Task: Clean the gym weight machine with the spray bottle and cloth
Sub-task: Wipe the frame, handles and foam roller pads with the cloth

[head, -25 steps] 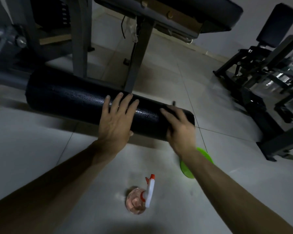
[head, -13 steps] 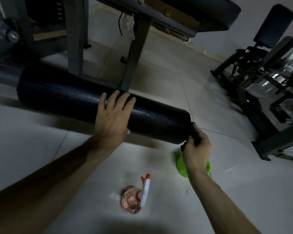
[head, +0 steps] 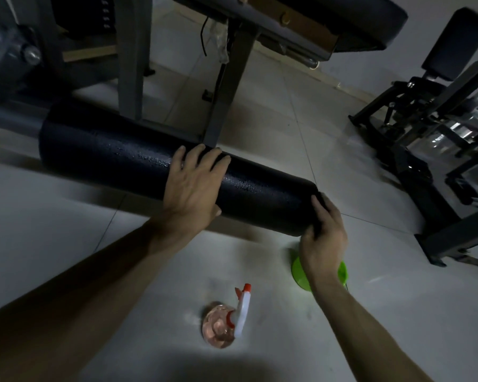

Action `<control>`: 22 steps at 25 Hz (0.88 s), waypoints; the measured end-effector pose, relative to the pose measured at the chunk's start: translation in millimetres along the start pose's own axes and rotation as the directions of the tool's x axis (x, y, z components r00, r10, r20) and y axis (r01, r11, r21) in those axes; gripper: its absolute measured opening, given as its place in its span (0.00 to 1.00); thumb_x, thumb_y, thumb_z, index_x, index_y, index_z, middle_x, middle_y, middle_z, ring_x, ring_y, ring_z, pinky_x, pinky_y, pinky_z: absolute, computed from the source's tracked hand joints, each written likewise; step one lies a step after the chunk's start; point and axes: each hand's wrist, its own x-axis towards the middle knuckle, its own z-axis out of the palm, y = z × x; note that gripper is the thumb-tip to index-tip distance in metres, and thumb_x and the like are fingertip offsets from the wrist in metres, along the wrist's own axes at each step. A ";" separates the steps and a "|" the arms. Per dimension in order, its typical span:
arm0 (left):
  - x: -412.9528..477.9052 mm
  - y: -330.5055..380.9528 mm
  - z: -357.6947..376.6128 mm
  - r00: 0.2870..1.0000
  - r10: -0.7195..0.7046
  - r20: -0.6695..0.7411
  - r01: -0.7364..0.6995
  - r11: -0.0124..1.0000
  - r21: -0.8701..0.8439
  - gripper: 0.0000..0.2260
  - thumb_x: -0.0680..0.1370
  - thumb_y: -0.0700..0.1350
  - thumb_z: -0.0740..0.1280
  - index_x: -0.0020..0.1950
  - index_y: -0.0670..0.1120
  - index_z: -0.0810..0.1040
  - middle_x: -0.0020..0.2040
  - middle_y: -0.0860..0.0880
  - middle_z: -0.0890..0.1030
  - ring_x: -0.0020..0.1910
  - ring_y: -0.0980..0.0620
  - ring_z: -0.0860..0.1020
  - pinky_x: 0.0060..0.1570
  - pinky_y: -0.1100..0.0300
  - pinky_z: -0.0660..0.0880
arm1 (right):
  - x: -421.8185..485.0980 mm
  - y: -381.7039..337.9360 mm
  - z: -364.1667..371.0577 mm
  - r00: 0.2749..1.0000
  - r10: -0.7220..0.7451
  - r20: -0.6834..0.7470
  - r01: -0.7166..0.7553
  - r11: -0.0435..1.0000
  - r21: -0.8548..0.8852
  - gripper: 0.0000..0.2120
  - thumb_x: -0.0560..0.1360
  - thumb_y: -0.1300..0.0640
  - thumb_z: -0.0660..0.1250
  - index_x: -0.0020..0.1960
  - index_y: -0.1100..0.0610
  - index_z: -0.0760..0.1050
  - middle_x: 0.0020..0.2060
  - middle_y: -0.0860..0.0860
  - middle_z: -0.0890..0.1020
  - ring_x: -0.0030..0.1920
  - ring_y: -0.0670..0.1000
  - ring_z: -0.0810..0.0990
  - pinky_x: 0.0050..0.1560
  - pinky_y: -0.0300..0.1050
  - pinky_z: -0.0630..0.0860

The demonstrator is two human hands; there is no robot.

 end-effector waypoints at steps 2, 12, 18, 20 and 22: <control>1.1 0.9 0.0 1.000 -0.002 -0.006 0.002 1.000 0.004 0.51 0.63 0.58 0.81 0.80 0.51 0.59 0.80 0.50 0.62 0.79 0.43 0.57 0.78 0.42 0.49 | 7.7 -34.5 22.2 0.998 -0.062 -0.006 0.062 0.998 -0.007 0.32 0.68 0.74 0.64 0.69 0.55 0.79 0.72 0.50 0.76 0.70 0.51 0.75 0.72 0.31 0.64; -23.4 -52.7 -1.9 0.979 -0.133 -0.153 0.126 0.991 -0.051 0.59 0.59 0.66 0.81 0.81 0.44 0.57 0.82 0.39 0.53 0.81 0.38 0.51 0.79 0.37 0.49 | 17.9 -9.2 -6.5 0.915 -0.350 0.202 0.376 0.921 -0.106 0.38 0.63 0.76 0.67 0.71 0.53 0.78 0.75 0.49 0.73 0.71 0.53 0.75 0.66 0.52 0.77; -38.3 -100.7 -11.9 0.927 -0.337 -0.163 0.315 0.938 -0.146 0.66 0.58 0.68 0.80 0.83 0.44 0.48 0.83 0.39 0.43 0.82 0.38 0.44 0.78 0.34 0.47 | 4.7 -111.7 58.7 0.922 -0.353 0.158 0.355 0.935 0.014 0.30 0.68 0.68 0.62 0.69 0.54 0.79 0.72 0.52 0.76 0.64 0.54 0.79 0.59 0.51 0.81; -43.3 -116.4 -13.4 0.882 -0.435 -0.179 0.393 0.891 -0.229 0.67 0.57 0.67 0.81 0.83 0.44 0.46 0.83 0.39 0.42 0.82 0.38 0.43 0.78 0.35 0.45 | 2.8 -165.4 91.0 0.853 -0.471 0.223 0.469 0.881 0.065 0.30 0.68 0.67 0.62 0.69 0.56 0.79 0.71 0.54 0.77 0.62 0.56 0.82 0.55 0.51 0.83; -49.1 -133.0 -12.2 0.813 -0.564 -0.145 0.485 0.793 -0.368 0.68 0.57 0.66 0.82 0.83 0.45 0.43 0.83 0.40 0.42 0.82 0.39 0.44 0.78 0.36 0.45 | 1.8 -221.7 121.5 0.790 -0.552 0.268 0.539 0.833 0.127 0.27 0.70 0.65 0.66 0.69 0.57 0.79 0.70 0.55 0.77 0.62 0.58 0.82 0.54 0.54 0.84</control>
